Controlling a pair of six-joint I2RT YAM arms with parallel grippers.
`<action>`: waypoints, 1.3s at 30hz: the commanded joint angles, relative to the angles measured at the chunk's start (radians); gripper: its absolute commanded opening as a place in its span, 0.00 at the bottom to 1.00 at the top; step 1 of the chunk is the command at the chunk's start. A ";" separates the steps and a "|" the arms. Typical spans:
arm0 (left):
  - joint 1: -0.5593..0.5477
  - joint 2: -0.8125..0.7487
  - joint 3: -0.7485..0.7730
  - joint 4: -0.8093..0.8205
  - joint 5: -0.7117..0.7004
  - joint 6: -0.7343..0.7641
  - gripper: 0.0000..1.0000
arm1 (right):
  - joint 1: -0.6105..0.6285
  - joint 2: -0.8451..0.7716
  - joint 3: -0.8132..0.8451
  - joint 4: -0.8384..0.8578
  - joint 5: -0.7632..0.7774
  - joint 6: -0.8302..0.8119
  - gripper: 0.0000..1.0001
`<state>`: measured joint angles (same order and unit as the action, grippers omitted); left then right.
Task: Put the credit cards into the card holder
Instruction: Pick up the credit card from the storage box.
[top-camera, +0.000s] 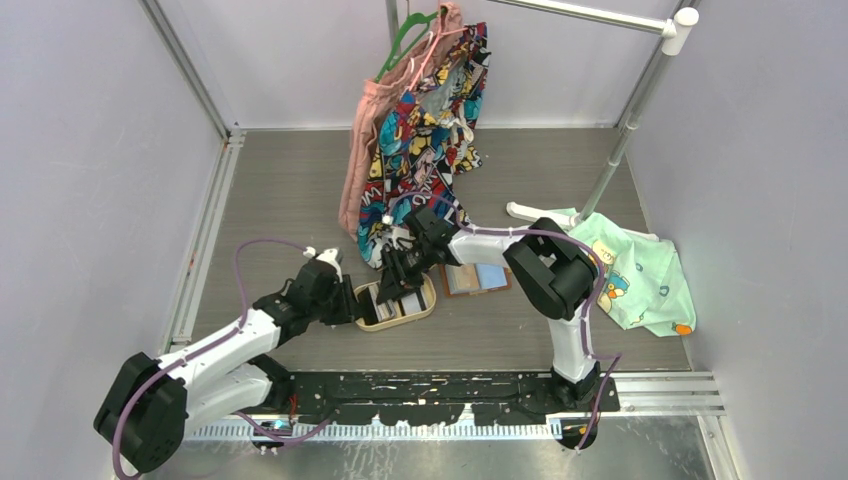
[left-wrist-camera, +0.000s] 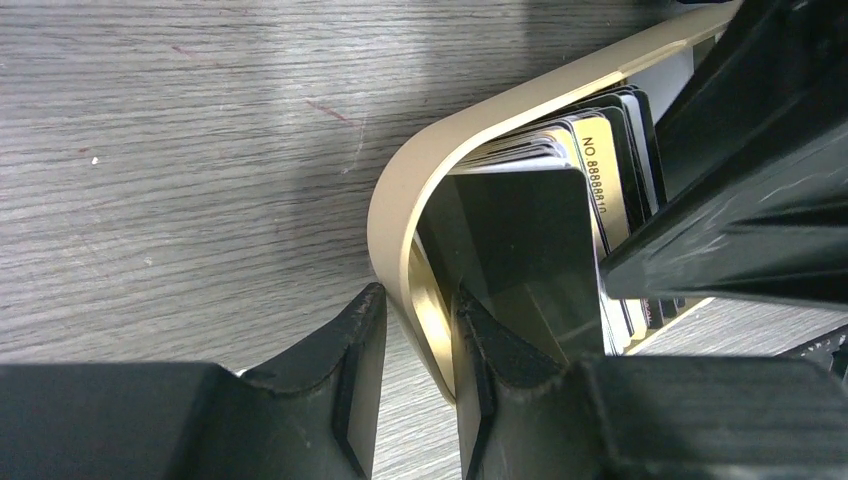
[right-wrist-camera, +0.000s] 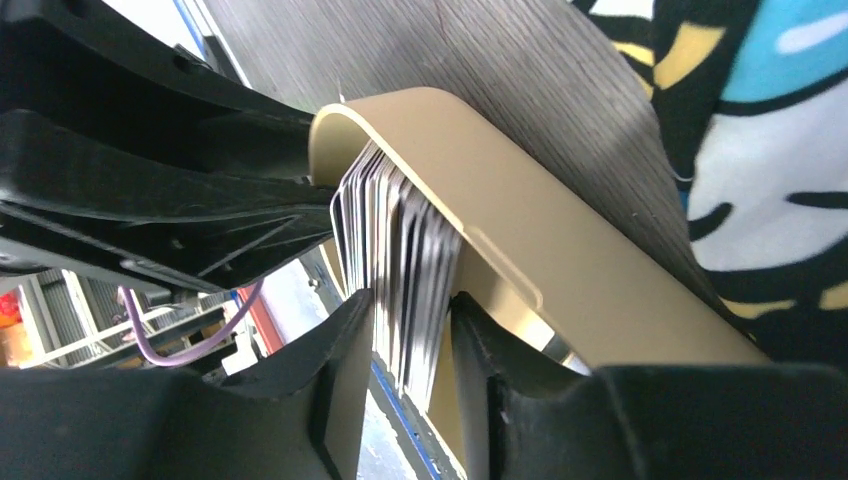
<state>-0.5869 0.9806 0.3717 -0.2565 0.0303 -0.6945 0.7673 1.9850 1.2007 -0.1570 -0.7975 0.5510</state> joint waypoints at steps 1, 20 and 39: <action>-0.005 0.004 0.027 0.071 0.050 0.008 0.30 | 0.037 0.014 0.042 -0.022 -0.019 -0.023 0.43; -0.004 -0.018 0.043 0.046 0.048 0.013 0.31 | -0.026 -0.039 0.037 -0.028 -0.085 -0.023 0.41; -0.004 -0.041 0.086 -0.008 0.046 0.033 0.33 | -0.102 -0.068 0.039 -0.149 -0.061 -0.115 0.41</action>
<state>-0.5877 0.9676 0.4076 -0.2901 0.0547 -0.6735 0.6811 1.9949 1.2243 -0.2974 -0.8509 0.4641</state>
